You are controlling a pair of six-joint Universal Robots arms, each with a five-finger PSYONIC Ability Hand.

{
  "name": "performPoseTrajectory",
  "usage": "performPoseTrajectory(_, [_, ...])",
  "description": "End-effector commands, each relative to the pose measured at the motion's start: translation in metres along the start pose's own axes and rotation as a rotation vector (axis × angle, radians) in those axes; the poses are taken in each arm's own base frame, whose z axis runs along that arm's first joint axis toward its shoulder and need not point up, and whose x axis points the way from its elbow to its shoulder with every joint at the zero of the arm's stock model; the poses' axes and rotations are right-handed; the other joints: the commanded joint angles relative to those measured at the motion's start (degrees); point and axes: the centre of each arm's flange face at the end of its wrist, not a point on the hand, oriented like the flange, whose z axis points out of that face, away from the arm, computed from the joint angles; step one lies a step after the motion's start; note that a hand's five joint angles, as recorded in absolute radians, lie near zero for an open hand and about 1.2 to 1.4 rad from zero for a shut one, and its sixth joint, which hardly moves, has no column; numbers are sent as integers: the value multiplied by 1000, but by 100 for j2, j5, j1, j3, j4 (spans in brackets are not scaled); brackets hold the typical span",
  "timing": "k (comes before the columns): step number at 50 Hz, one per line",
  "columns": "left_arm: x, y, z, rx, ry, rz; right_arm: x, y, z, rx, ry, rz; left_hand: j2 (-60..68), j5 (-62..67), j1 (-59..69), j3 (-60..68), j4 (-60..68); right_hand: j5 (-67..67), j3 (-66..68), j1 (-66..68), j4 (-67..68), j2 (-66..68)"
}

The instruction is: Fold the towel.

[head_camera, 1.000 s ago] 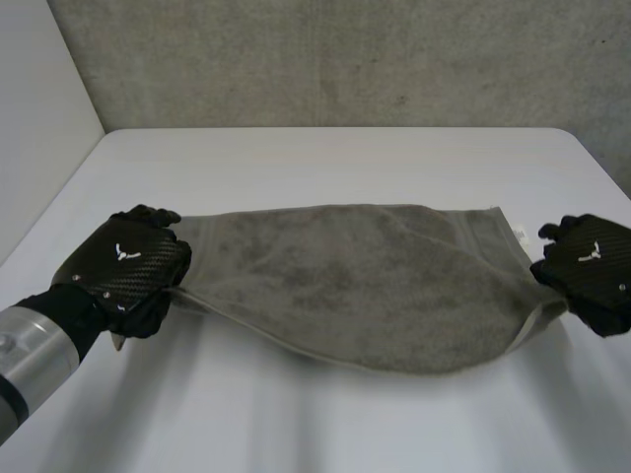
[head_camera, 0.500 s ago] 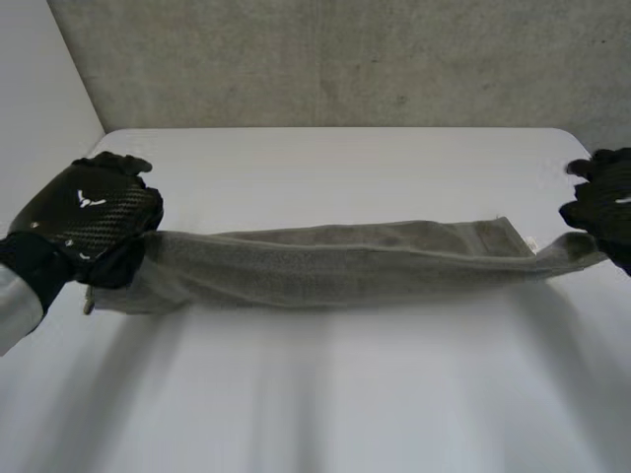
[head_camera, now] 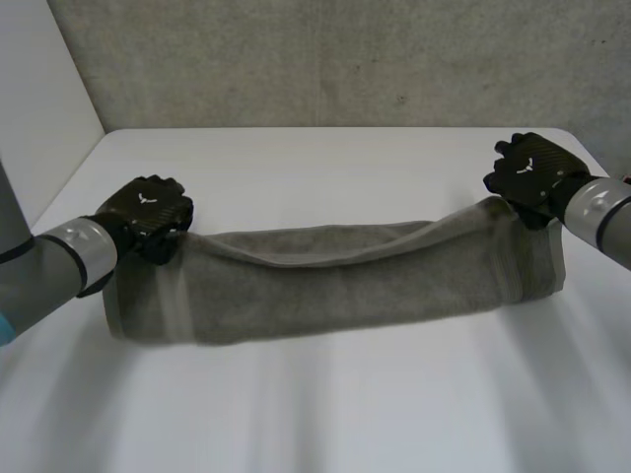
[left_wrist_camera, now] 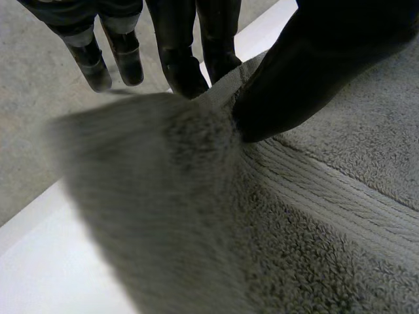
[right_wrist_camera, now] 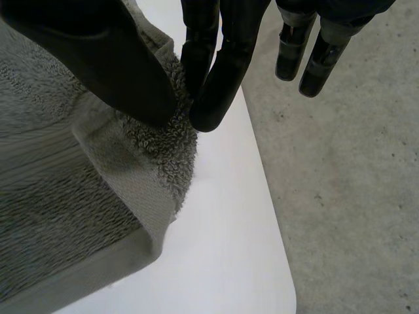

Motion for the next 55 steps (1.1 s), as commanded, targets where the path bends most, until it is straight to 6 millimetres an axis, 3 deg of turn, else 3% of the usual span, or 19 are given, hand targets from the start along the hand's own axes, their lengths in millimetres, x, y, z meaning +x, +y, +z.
performPoseTrajectory(1, [0, 5, 20, 30, -1, 16, -9, 12, 31, -7, 47, -11, 285, 314, 741, -227, -269, 355, 30, 827, -267, 353])
performPoseTrajectory(18, [1, 9, 52, 102, -82, 63, -29, 31, 67, 4, 68, 12, 285, 314, 741, -227, -269, 355, 30, 827, -267, 353])
performPoseTrajectory(29, [4, 12, 57, 113, -81, 68, -27, 37, 80, 8, 113, 1, 285, 314, 741, -227, -269, 355, 30, 827, -267, 353])
performPoseTrajectory(38, [12, 20, 63, 100, -63, 65, -37, 40, 91, 13, 104, 1, 285, 314, 741, -227, -269, 355, 30, 827, -267, 353])
performPoseTrajectory(55, [6, 22, 71, 123, -112, 76, -36, 50, 109, 28, 183, 8, 285, 314, 741, -227, -269, 355, 30, 827, -267, 353])
